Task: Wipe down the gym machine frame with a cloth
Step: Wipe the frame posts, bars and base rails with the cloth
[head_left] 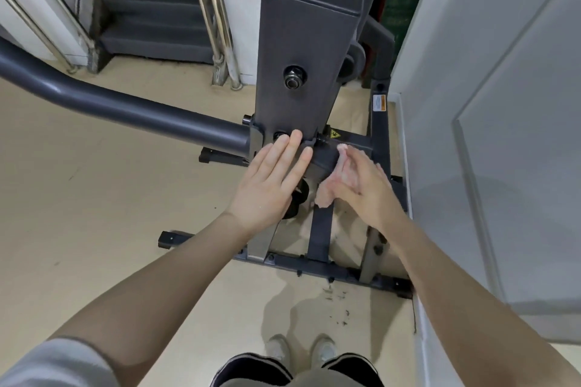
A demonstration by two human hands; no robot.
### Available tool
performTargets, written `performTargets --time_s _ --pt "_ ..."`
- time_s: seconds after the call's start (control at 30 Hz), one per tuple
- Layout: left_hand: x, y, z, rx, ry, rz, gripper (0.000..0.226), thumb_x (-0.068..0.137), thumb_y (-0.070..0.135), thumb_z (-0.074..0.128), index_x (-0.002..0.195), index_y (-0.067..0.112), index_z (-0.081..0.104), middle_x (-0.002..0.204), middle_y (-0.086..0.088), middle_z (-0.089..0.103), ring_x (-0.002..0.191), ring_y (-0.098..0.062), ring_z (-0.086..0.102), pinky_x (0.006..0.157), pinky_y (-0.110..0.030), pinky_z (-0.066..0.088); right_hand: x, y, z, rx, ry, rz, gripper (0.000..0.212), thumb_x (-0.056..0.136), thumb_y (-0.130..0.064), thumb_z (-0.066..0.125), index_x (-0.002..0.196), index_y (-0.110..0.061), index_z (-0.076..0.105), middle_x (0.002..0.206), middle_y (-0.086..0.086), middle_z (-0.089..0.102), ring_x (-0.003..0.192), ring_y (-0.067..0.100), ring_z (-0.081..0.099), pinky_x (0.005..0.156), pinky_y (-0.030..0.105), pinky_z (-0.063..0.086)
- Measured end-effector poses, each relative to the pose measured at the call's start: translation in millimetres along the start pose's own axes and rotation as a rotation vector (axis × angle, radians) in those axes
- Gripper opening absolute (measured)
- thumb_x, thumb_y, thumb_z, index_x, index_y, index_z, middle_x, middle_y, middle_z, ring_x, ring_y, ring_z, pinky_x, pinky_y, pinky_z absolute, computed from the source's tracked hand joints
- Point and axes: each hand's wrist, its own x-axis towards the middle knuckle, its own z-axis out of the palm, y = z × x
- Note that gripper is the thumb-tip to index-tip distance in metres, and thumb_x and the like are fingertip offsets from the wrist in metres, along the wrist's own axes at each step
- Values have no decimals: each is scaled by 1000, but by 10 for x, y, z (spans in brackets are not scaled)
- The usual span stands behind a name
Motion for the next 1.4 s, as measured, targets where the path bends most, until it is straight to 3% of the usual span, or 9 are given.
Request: performTargets --time_s 0.2,0.47,0.67,0.77,0.87,0.97,1.03,1.17,1.4 --pt "2 -1 -25 -13 -32 5 60 80 4 40 139 2 31 146 -22 20 138 -33 8 117 -37 4 209 -240 266 -173 84 -184 71 86 -18 68 146 -5 32 153 9 31 145 22 22 119 40 19" --pt "-10 106 -61 -98 -107 -60 68 75 9 40 140 -1 25 148 -22 14 138 -37 0 116 -39 -5 -23 296 11 -331 7 54 63 72 -25 78 124 -5 49 116 8 55 114 27 52 101 36 41" --pt "-19 145 -70 -87 -123 -76 77 73 12 46 143 1 16 152 -14 5 145 -23 -12 117 -36 -6 546 -226 173 -9 -116 -49 78 74 -24 74 141 -12 36 133 4 50 125 21 45 104 37 39" --pt "-85 217 -39 -33 -159 7 65 79 14 41 140 0 26 151 -12 5 146 -24 -3 117 -37 -1 510 -23 -148 208 -378 -23 56 77 -11 77 125 -1 50 110 7 61 94 11 58 86 25 49" --pt "-98 377 -8 0 -240 79 61 80 12 40 139 -1 29 153 -13 12 140 -26 10 117 -36 1 432 458 -241 135 -491 56 22 81 1 70 93 16 59 78 20 55 61 6 48 67 27 46" --pt "-33 520 36 -32 -296 -20 57 84 14 36 138 -2 29 151 -13 21 140 -28 14 116 -35 5 487 575 -33 -224 -430 155 35 72 -33 72 87 -11 49 78 -1 50 65 7 46 60 16 45" --pt "-5 608 60 -72 -324 -135 54 87 19 34 137 -3 30 150 -16 27 138 -32 20 115 -36 9 554 460 128 -282 -308 27 57 60 -51 74 97 -15 49 88 -2 53 79 17 54 69 28 50" --pt "55 766 138 -18 -364 -215 57 86 18 35 138 -3 29 148 -18 31 137 -32 22 116 -37 6 413 502 142 -168 -71 -223 63 75 -38 68 128 -19 42 115 -1 56 107 21 55 89 38 48" --pt "300 1201 335 63 -434 -159 63 79 10 42 141 6 31 147 -14 38 138 -29 23 116 -39 2 -174 1599 -136 -303 -119 -77 93 64 -38 87 135 -1 40 119 11 56 107 27 60 85 35 51"
